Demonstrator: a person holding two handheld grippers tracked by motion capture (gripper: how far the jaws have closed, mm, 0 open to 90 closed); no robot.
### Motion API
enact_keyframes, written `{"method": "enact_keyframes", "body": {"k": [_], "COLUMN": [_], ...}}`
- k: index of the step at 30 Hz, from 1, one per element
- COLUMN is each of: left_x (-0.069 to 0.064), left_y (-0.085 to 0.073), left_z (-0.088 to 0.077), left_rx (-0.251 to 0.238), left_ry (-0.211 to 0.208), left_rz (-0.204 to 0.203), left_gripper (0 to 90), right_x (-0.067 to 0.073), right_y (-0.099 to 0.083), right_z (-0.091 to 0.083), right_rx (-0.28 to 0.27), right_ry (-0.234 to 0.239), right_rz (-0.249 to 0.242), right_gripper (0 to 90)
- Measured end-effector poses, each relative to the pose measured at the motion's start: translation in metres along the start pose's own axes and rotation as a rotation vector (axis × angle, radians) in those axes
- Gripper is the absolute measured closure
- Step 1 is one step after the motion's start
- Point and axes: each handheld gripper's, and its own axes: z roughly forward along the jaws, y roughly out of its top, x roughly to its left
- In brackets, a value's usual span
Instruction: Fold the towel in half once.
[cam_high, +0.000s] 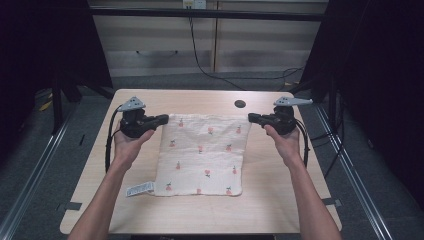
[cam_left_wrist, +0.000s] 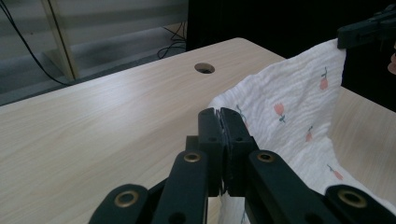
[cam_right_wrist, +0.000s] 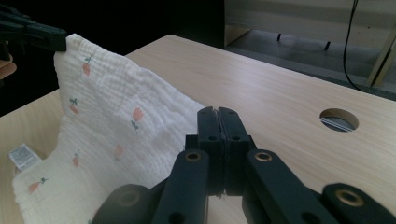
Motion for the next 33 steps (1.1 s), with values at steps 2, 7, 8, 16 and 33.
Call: {"method": "enact_keyframes", "body": {"k": [2, 7, 8, 16, 33], "left_x": [0.000, 0.003, 0.004, 0.000, -0.038], "left_y": [-0.006, -0.027, -0.030, -0.052, -0.074], "left_z": [-0.005, -0.009, -0.010, -0.021, -0.035], "left_rx": [0.000, 0.023, 0.026, 0.040, 0.121], "left_ry": [0.000, 0.003, 0.006, 0.001, -0.024], "left_rz": [0.005, -0.007, -0.007, -0.020, 0.017], "left_gripper": [88.4, 88.2, 88.2, 88.2, 87.9], "right_x": [0.004, 0.017, 0.019, 0.031, 0.052], "right_y": [-0.002, -0.013, -0.016, -0.035, -0.076], "right_z": [0.000, 0.003, 0.003, -0.001, -0.022], "right_rx": [0.002, 0.013, 0.012, 0.015, 0.039], "right_ry": [0.014, 0.052, 0.058, 0.095, 0.148], "right_rz": [-0.010, -0.028, -0.028, -0.027, 0.000], "right_gripper": [89.0, 89.0, 89.0, 89.0, 89.0]}}
